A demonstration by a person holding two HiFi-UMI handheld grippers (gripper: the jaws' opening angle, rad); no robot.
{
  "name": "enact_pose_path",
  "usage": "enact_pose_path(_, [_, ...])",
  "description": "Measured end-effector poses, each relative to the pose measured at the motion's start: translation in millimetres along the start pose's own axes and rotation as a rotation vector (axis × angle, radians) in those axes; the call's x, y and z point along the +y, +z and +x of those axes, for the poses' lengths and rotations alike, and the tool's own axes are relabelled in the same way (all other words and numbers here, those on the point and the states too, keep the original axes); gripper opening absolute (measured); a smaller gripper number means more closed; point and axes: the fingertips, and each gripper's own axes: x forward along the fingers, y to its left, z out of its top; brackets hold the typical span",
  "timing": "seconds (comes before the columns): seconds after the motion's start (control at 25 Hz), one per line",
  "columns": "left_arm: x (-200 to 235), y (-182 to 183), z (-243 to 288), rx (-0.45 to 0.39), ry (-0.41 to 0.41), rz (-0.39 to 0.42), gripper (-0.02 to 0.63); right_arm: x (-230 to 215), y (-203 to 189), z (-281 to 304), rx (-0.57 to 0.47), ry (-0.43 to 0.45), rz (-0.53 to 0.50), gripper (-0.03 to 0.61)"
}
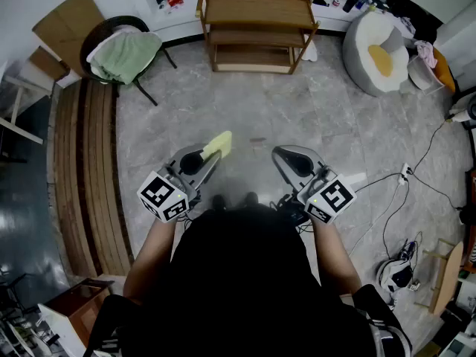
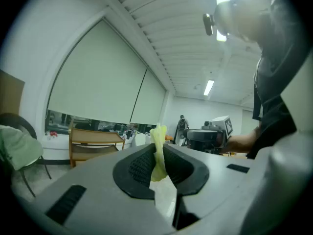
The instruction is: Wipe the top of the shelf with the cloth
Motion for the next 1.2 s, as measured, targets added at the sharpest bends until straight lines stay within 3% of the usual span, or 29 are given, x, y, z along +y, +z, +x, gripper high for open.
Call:
enact_pose_path(0.24, [-26.0,1.0,10.6,-0.011,-0.037,-0.034,0.037,-1.2,-8.1,-30.6,0.015,-0.009,0.025,0.026])
enact_pose_path(0.52, [-20.3,2.4,13.9,0.014,-0.017,-0.002,0.037,-2.7,-12.2,-39.8,-0.008,-0.009,-0.004,0.026])
enact_pose_path(0.88, [-35.8,15.0,54.2,-0.01,-0.006,-0.044,0.037,-52.5,-14.8,-88.2,-0.075,-0.092,0.065,0.026])
enact_pose_path(1.04, [-21.8,5.6,45.5,0.043,0.021,-0.04,0.037,-65.0,-16.8,-76.4,-0.08,-0.1,0.071,0.026])
enact_pose_path(1.2, [-1.6,7.1,46.1,0.027,0.031,-0.093,0.037,-76.7,-21.2,-64.8,-0.063,-0.101,0.091,0.026])
